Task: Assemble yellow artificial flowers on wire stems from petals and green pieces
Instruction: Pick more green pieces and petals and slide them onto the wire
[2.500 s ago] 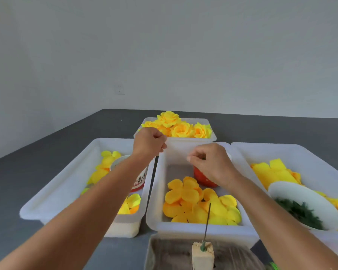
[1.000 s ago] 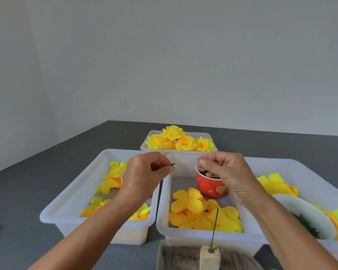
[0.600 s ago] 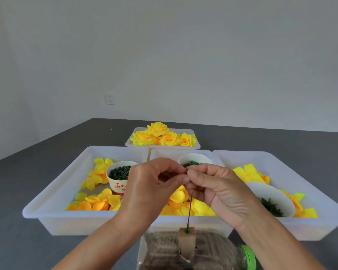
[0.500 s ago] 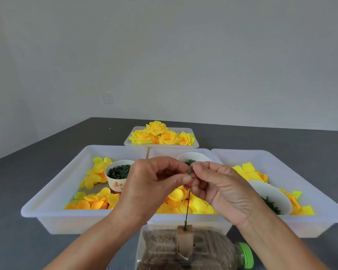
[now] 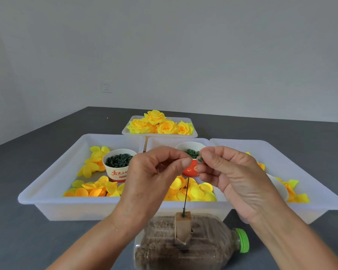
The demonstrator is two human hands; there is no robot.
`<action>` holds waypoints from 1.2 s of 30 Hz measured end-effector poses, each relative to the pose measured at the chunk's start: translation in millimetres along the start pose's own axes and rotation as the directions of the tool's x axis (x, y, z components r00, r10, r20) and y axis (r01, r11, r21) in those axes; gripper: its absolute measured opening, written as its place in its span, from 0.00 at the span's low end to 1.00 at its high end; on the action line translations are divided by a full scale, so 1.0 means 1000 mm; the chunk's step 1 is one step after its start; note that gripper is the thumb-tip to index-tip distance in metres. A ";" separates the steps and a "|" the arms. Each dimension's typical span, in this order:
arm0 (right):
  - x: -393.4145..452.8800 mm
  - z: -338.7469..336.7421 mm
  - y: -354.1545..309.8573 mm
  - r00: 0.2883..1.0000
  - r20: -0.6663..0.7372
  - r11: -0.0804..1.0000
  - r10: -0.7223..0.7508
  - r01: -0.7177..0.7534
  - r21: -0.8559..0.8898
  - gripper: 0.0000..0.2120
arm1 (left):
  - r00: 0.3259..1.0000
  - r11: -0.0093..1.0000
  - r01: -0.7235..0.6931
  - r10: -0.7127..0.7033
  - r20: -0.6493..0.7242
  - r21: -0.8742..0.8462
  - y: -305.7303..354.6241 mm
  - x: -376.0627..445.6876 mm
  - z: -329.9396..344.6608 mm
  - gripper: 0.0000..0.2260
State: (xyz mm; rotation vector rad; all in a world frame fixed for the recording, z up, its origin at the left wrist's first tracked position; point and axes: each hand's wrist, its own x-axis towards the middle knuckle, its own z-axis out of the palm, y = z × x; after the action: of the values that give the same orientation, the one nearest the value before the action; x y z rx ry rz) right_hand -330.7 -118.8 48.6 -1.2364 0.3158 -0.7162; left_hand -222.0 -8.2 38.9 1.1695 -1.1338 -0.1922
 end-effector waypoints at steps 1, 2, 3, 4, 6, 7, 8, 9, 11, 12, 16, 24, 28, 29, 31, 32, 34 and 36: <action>-0.003 -0.001 0.003 1.000 -0.007 1.000 0.016 -0.016 0.018 0.04 | 0.999 1.000 0.024 -0.023 -0.035 0.014 -0.002 -0.006 -0.001 0.03; -0.005 -0.002 0.005 0.999 -0.014 0.999 0.035 -0.034 0.039 0.04 | 0.996 0.998 0.058 -0.056 -0.075 0.031 -0.004 -0.013 -0.001 0.06; -0.007 -0.003 0.008 0.998 -0.021 0.997 0.054 -0.053 0.065 0.04 | 0.991 0.994 0.091 -0.085 -0.106 0.052 -0.007 -0.019 -0.001 0.09; -0.008 -0.004 0.010 0.997 -0.028 0.993 0.073 -0.070 0.094 0.05 | 0.987 0.991 0.110 -0.099 -0.123 0.082 -0.010 -0.024 0.000 0.11; -0.010 -0.006 0.013 0.994 -0.038 0.985 0.103 -0.097 0.140 0.06 | 0.985 0.983 0.127 -0.109 -0.132 0.135 -0.014 -0.030 0.002 0.10; -0.010 -0.006 0.013 0.992 -0.039 0.982 0.116 -0.109 0.153 0.06 | 0.984 0.980 0.137 -0.118 -0.134 0.143 -0.016 -0.031 0.004 0.08; -0.010 -0.006 0.013 0.991 -0.040 0.979 0.128 -0.120 0.163 0.07 | 0.983 0.979 0.145 -0.126 -0.135 0.142 -0.017 -0.031 0.005 0.06; -0.010 -0.006 0.013 0.989 -0.043 0.976 0.141 -0.132 0.171 0.07 | 0.982 0.978 0.151 -0.132 -0.135 0.141 -0.019 -0.031 0.006 0.05; -0.010 -0.006 0.014 0.986 -0.051 0.975 0.158 -0.148 0.166 0.07 | 0.982 0.981 0.147 -0.129 -0.138 0.130 -0.020 -0.030 0.009 0.03; -0.010 -0.005 0.014 0.986 -0.052 0.977 0.160 -0.151 0.148 0.06 | 0.982 0.983 0.145 -0.129 -0.137 0.115 -0.021 -0.030 0.010 0.02; -0.011 -0.002 0.015 0.990 -0.023 0.990 0.137 -0.137 0.024 0.07 | 0.985 0.988 0.139 -0.131 -0.111 0.073 -0.021 -0.029 0.012 0.02; -0.012 0.001 0.015 1.000 0.001 0.988 0.028 -0.027 -0.150 0.11 | 0.985 0.987 0.153 -0.148 -0.091 0.052 -0.021 -0.029 0.013 0.07; -0.013 0.003 0.015 1.000 0.012 0.984 0.016 -0.014 -0.177 0.11 | 0.983 0.986 0.161 -0.156 -0.091 0.045 -0.022 -0.029 0.013 0.06; -0.013 0.003 0.015 1.000 0.012 0.983 0.012 -0.010 -0.186 0.11 | 0.983 0.986 0.163 -0.158 -0.094 0.041 -0.022 -0.029 0.014 0.06; -0.013 0.004 0.015 1.000 0.008 0.980 0.003 -0.001 -0.199 0.11 | 0.982 0.986 0.165 -0.161 -0.099 0.036 -0.022 -0.029 0.014 0.05; -0.013 0.004 0.015 1.000 0.007 0.980 -0.003 0.005 -0.201 0.10 | 0.981 0.986 0.166 -0.162 -0.102 0.030 -0.021 -0.029 0.014 0.05; -0.013 0.005 0.015 1.000 0.011 0.978 -0.022 0.024 -0.209 0.09 | 0.981 0.986 0.169 -0.167 -0.101 0.014 -0.020 -0.030 0.014 0.02; -0.014 0.005 0.014 0.998 0.032 0.970 -0.059 0.065 -0.234 0.08 | 0.981 0.986 0.168 -0.166 -0.100 0.011 -0.019 -0.030 0.014 0.03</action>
State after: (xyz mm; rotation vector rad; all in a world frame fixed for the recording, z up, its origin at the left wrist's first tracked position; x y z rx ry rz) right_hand -333.5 -103.5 35.2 -1.4839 0.3498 -0.7315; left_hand -238.9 -6.4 5.0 1.2786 -0.9524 -0.2502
